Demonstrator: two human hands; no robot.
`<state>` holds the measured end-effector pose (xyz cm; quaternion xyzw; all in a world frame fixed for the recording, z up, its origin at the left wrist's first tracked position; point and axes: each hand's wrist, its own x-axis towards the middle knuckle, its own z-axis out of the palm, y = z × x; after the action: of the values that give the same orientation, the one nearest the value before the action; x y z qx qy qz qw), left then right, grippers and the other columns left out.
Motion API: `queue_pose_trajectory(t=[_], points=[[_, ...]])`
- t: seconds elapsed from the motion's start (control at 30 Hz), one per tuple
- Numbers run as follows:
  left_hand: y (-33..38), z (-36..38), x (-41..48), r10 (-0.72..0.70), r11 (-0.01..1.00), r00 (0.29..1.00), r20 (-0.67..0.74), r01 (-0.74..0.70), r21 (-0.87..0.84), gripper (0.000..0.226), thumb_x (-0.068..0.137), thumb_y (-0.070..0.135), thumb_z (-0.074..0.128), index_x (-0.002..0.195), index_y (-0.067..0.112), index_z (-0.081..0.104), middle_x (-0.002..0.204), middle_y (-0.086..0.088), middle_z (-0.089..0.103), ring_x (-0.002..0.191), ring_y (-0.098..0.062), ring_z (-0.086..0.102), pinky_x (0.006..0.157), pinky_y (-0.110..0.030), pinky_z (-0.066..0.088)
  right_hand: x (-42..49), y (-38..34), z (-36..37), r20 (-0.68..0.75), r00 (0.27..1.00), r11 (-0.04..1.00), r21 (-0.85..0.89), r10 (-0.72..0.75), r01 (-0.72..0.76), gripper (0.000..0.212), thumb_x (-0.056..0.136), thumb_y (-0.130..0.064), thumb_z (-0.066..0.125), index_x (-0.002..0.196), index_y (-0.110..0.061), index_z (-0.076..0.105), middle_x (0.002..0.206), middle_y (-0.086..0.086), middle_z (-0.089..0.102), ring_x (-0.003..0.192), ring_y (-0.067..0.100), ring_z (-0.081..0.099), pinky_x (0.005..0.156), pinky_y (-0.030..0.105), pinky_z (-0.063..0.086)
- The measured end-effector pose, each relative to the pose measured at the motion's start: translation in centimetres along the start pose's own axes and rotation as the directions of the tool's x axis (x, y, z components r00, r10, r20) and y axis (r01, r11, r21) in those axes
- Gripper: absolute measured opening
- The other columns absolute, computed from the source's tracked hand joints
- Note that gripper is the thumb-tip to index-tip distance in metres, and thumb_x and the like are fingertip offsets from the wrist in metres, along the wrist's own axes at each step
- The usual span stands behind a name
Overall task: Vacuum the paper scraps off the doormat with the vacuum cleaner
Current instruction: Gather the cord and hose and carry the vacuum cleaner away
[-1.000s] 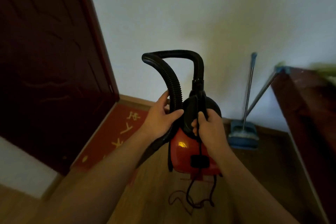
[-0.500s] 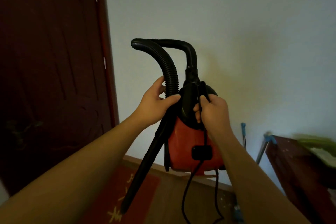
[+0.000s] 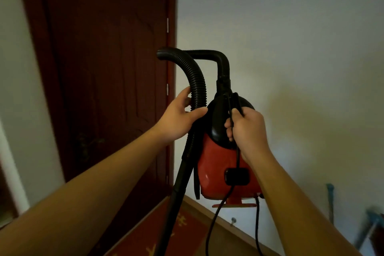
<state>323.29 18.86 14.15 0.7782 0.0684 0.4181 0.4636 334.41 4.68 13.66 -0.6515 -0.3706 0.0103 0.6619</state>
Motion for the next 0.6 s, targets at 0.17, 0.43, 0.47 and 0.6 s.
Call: queue_pose_trajectory(t=[0.17,0.43,0.47,0.6], points=[[2.1,-3.5,-2.1,-0.006,0.998,0.997,-0.079,0.011,0.060,0.048,0.093,0.007,0.069,0.136,0.022,0.053,0.111,0.004,0.069,0.101,-0.006,0.068,0.091,-0.027,0.054,-0.3,-1.6,3.1,0.114,0.992,0.998,0.047,-0.048,0.043,0.035,0.105,-0.018,0.042,0.078,-0.005,0.061,0.056,-0.001,0.059,0.041,0.010,0.051,0.044,0.025,0.043],[4.9,-12.3,-8.9,-0.029,0.986,0.977,-0.210,0.062,0.153,0.039,0.094,0.002,0.067,0.128,0.017,0.057,0.100,0.008,0.069,0.094,-0.006,0.067,0.085,-0.026,0.053,-5.2,-5.2,11.4,0.266,0.960,0.989,0.140,-0.089,0.053,0.039,0.105,-0.020,0.044,0.075,-0.002,0.061,0.055,0.003,0.060,0.042,0.014,0.052,0.046,0.031,0.045],[5.2,-13.7,-10.1,-0.027,0.985,0.975,-0.221,0.064,0.162,0.037,0.094,0.002,0.067,0.125,0.021,0.058,0.100,0.008,0.069,0.092,-0.005,0.068,0.083,-0.024,0.053,-6.2,-5.7,12.7,0.284,0.954,0.988,0.148,-0.093,0.053,0.040,0.105,-0.020,0.044,0.073,-0.003,0.060,0.054,0.003,0.060,0.042,0.014,0.052,0.046,0.031,0.045],[6.5,-20.0,-15.9,-0.049,0.976,0.958,-0.283,0.106,0.189,0.037,0.095,0.008,0.067,0.117,0.036,0.056,0.101,0.009,0.070,0.089,-0.005,0.070,0.071,-0.021,0.056,-11.2,-8.3,18.6,0.351,0.930,0.980,0.191,-0.113,0.047,0.040,0.105,-0.019,0.045,0.072,-0.001,0.059,0.052,0.003,0.057,0.039,0.012,0.050,0.042,0.029,0.043]])
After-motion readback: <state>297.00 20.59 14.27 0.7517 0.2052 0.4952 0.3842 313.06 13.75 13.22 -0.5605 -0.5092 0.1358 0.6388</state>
